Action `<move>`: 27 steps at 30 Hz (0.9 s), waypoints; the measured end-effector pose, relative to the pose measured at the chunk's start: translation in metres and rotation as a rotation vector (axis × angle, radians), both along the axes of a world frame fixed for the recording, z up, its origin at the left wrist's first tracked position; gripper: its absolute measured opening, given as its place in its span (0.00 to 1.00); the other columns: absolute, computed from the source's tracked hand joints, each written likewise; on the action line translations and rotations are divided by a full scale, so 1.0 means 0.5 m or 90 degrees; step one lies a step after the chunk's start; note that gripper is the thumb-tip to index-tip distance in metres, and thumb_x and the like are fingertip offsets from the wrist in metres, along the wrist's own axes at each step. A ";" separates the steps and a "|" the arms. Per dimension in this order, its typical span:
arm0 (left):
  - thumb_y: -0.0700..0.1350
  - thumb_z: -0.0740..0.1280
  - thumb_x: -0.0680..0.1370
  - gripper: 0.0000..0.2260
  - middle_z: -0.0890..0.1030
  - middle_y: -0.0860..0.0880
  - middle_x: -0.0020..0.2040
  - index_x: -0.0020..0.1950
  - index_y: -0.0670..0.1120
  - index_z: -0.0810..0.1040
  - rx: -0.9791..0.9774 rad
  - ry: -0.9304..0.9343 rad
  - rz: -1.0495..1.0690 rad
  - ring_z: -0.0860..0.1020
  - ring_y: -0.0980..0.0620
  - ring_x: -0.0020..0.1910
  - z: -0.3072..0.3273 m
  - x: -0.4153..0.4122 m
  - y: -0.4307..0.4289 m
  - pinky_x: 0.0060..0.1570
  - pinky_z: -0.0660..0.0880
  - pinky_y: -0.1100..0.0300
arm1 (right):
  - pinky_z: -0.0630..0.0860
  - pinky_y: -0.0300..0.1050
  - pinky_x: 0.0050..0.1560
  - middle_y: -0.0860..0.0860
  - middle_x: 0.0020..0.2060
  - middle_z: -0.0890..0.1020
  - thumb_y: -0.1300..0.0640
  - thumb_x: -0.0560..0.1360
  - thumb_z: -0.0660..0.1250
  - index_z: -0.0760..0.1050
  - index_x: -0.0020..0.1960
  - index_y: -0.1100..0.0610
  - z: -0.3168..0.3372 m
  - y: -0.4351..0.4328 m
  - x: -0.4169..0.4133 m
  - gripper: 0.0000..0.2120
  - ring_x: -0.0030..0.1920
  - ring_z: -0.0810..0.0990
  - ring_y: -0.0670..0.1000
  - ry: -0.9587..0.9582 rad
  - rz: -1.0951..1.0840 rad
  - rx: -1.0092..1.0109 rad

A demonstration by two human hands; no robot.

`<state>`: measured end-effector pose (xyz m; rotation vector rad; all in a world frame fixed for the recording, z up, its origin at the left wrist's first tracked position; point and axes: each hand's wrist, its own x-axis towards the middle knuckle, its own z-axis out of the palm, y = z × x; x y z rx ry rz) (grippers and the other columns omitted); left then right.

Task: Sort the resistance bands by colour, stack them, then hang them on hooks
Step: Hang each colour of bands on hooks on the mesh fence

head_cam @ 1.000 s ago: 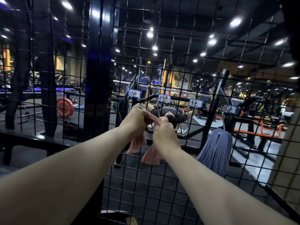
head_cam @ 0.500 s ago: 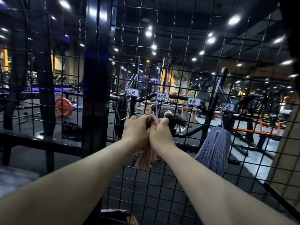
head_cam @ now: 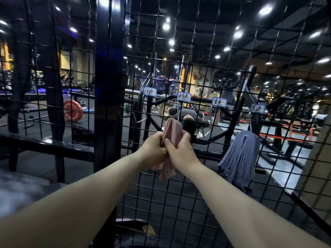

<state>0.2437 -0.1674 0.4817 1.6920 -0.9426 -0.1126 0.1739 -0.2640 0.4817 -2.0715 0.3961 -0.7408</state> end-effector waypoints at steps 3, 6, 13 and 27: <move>0.35 0.69 0.76 0.11 0.84 0.45 0.46 0.57 0.44 0.77 -0.020 0.116 -0.043 0.84 0.52 0.39 -0.018 -0.004 0.015 0.35 0.80 0.59 | 0.77 0.53 0.61 0.49 0.60 0.77 0.45 0.78 0.66 0.58 0.74 0.53 -0.019 -0.009 -0.016 0.30 0.59 0.78 0.52 0.010 0.020 0.039; 0.38 0.71 0.77 0.16 0.83 0.43 0.52 0.64 0.43 0.74 -0.044 0.220 -0.072 0.84 0.49 0.42 -0.036 -0.002 0.028 0.37 0.81 0.55 | 0.80 0.47 0.54 0.45 0.55 0.78 0.43 0.78 0.67 0.63 0.71 0.53 -0.033 -0.018 -0.029 0.27 0.54 0.80 0.47 -0.001 0.038 0.061; 0.37 0.68 0.78 0.17 0.82 0.41 0.57 0.65 0.45 0.73 -0.086 0.352 -0.081 0.84 0.39 0.51 -0.062 0.006 0.039 0.47 0.82 0.42 | 0.73 0.44 0.51 0.46 0.53 0.83 0.34 0.77 0.60 0.72 0.60 0.49 -0.061 -0.005 -0.065 0.22 0.54 0.81 0.46 0.029 0.070 0.289; 0.37 0.54 0.78 0.17 0.78 0.38 0.48 0.62 0.35 0.76 -0.197 0.554 0.032 0.77 0.44 0.37 -0.095 0.003 0.034 0.40 0.77 0.53 | 0.73 0.46 0.53 0.55 0.49 0.77 0.46 0.77 0.67 0.74 0.49 0.60 -0.033 0.011 -0.063 0.16 0.52 0.76 0.52 0.090 0.026 0.792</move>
